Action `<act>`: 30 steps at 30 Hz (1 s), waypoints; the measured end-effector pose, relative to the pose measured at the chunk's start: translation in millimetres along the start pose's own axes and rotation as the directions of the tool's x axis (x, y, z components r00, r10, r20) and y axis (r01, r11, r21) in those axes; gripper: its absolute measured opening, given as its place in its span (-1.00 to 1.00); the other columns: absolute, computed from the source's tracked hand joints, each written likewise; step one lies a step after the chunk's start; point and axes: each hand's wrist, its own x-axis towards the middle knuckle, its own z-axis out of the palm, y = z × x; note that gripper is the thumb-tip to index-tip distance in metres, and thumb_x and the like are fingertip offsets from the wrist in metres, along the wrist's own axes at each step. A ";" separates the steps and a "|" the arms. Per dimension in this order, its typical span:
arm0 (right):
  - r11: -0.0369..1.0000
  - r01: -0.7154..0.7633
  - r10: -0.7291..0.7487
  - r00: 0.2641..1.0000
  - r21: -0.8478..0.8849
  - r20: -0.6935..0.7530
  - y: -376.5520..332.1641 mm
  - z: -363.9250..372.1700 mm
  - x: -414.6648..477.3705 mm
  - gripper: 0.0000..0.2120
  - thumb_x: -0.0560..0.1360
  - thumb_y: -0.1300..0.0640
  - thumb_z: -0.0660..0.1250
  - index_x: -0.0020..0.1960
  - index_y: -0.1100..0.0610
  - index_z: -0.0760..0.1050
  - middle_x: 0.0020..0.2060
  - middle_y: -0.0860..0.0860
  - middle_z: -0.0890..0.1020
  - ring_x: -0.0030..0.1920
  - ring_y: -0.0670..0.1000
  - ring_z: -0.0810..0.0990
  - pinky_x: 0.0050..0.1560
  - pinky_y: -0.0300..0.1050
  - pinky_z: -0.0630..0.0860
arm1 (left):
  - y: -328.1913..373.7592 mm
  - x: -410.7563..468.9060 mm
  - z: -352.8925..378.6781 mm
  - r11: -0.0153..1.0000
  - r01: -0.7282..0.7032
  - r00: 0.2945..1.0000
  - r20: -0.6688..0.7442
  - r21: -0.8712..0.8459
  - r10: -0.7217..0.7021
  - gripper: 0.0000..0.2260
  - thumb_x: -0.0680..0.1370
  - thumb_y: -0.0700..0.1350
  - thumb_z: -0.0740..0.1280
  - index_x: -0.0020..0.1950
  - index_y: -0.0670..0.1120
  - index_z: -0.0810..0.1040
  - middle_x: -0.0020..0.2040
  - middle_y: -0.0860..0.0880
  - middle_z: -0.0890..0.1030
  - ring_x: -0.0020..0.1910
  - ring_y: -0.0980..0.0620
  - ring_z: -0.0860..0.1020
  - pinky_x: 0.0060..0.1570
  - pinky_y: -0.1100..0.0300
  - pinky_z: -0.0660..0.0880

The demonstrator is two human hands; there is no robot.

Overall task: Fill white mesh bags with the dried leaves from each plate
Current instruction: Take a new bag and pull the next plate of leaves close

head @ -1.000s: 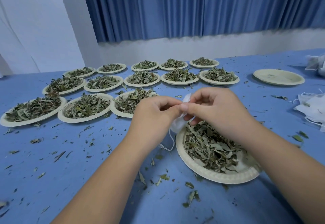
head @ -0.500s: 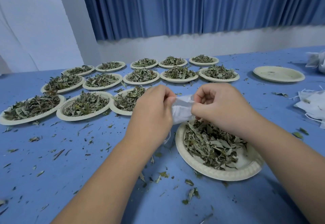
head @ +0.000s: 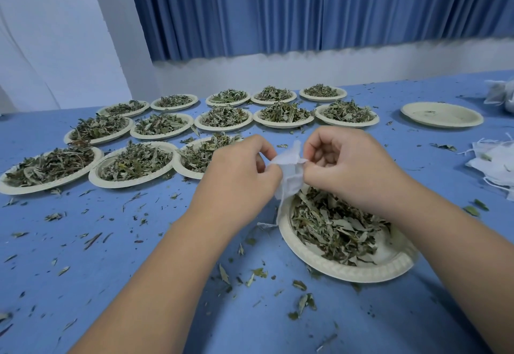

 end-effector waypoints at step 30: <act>0.982 -0.084 0.085 0.996 0.171 0.002 2.7 -9.7 4.3 -0.85 0.42 0.39 0.33 -0.23 0.18 0.46 -0.36 0.16 0.62 -0.38 -0.04 0.64 -0.40 -0.21 0.50 | 4.6 6.0 20.1 0.977 0.180 0.975 -0.114 -0.114 -0.193 -0.84 0.51 0.06 0.25 -0.20 0.02 0.43 -0.38 0.06 0.48 -0.46 0.17 0.41 -0.42 0.16 0.30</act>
